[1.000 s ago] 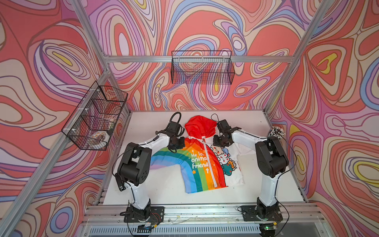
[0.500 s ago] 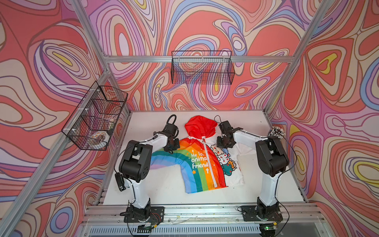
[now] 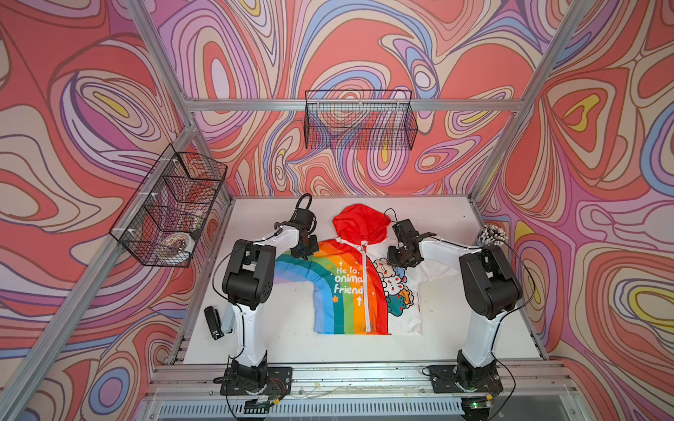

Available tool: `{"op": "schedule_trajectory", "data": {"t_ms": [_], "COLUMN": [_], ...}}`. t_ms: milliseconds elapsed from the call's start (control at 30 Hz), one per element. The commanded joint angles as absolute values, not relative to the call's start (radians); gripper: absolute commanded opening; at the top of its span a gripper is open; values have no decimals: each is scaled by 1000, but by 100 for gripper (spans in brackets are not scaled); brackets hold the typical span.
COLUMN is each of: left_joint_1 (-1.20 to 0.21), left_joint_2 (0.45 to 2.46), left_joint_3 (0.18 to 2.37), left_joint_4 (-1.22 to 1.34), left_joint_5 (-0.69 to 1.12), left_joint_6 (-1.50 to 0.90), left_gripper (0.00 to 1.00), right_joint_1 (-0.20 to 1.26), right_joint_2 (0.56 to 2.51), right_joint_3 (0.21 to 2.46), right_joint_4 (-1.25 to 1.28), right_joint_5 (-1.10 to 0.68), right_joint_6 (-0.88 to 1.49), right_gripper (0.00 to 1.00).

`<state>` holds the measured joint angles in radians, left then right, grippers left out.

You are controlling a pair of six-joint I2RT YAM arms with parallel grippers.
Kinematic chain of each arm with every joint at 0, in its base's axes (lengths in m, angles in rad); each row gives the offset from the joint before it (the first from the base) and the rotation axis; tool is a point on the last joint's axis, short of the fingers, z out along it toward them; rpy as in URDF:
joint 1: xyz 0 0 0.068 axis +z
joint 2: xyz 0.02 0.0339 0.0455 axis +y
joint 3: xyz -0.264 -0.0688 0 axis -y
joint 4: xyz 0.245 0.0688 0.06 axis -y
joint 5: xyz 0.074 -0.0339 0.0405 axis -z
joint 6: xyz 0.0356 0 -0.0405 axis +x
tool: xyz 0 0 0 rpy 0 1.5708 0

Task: Unzip the jacket
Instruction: Flatten out the jacket at the center of the board, then unzip the zipper on the jacket.

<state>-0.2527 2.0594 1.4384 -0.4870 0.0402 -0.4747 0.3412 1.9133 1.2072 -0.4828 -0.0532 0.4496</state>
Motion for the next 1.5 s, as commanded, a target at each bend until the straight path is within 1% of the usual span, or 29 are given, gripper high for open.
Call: {"op": "schedule_trajectory", "data": {"t_ms": [0,33,200,267,300,367,433,500,600,667,767,867,1000,1167,1267,1467], "left_joint_1": [-226,-224,-224,-224,-224,-234,-264,-324,-424,-474,-512,-528,-532,-532,-530,-507], "left_joint_2": [2111,2103,1985,1926,1891,1828,1777,1753,1772,1801,1858,1903,1958,2005,2024,2052], "left_joint_3": [1471,1479,1521,1534,1533,1517,1489,1470,1459,1446,1432,1404,1399,1419,1433,1440], "left_joint_4": [-585,-585,-583,-581,-572,-543,-495,-451,-387,-323,-217,-114,-74,-90,-110,-117], "left_joint_5": [13,28,61,82,99,145,201,264,316,348,393,422,420,388,357,328], "left_joint_6": [-460,-457,-427,-417,-413,-407,-402,-401,-419,-452,-529,-597,-637,-637,-642,-673], "left_gripper": [14,17,41,47,48,48,44,42,39,38,35,33,30,29,26,24], "right_joint_1": [336,336,336,337,336,337,337,336,339,350,367,383,398,402,405,404], "right_joint_2": [1907,1890,1779,1736,1731,1745,1780,1833,1898,1935,1979,2010,2051,2091,2120,2158], "right_joint_3": [1159,1152,1132,1133,1139,1156,1185,1216,1275,1318,1363,1398,1442,1470,1496,1529], "right_joint_4": [-518,-499,-389,-347,-325,-303,-296,-295,-311,-330,-355,-367,-381,-371,-379,-398], "right_joint_5": [-92,-101,-138,-189,-223,-286,-335,-354,-377,-381,-356,-345,-349,-362,-370,-358], "right_joint_6": [457,453,410,395,389,387,386,386,380,367,355,348,352,374,378,379], "right_gripper": [7,7,9,9,9,9,9,8,9,11,13,16,19,26,27,30]}}
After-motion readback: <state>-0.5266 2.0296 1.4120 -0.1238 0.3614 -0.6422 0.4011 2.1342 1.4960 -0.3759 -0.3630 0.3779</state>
